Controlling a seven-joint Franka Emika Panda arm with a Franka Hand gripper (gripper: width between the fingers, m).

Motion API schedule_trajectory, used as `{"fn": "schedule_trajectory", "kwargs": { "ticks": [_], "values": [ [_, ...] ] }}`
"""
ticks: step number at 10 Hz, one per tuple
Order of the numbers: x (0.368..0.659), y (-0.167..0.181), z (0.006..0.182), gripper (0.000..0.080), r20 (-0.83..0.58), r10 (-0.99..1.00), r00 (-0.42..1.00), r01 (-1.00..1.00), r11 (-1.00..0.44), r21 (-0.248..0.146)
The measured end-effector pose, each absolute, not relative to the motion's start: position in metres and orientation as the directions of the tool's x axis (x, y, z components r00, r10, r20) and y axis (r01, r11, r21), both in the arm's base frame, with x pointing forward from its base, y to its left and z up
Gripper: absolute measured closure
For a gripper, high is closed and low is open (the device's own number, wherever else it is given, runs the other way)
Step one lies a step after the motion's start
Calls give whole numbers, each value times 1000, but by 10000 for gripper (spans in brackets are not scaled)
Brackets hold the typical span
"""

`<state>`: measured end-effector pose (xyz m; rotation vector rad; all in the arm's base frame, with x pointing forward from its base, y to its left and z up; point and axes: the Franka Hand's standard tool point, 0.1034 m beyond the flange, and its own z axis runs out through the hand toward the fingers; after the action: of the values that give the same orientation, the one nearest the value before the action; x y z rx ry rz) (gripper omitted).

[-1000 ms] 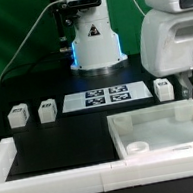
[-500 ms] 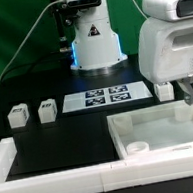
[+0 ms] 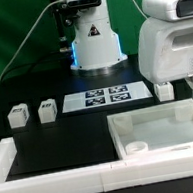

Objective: Assemble one leg

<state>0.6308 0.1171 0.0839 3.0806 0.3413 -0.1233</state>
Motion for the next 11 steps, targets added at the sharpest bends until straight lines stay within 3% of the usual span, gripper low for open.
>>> {"fn": "schedule_trajectory", "kwargs": {
  "ticks": [2,6,9,11],
  "values": [
    [631,117,84,506,-81,152,985,156,-987,35],
    [632,115,83,505,-61,-292,954,-290,-956,45],
    [639,109,82,505,-73,-611,788,-615,-788,-36],
    [636,115,86,505,-80,-751,655,-755,-656,-22]
  ]
}}
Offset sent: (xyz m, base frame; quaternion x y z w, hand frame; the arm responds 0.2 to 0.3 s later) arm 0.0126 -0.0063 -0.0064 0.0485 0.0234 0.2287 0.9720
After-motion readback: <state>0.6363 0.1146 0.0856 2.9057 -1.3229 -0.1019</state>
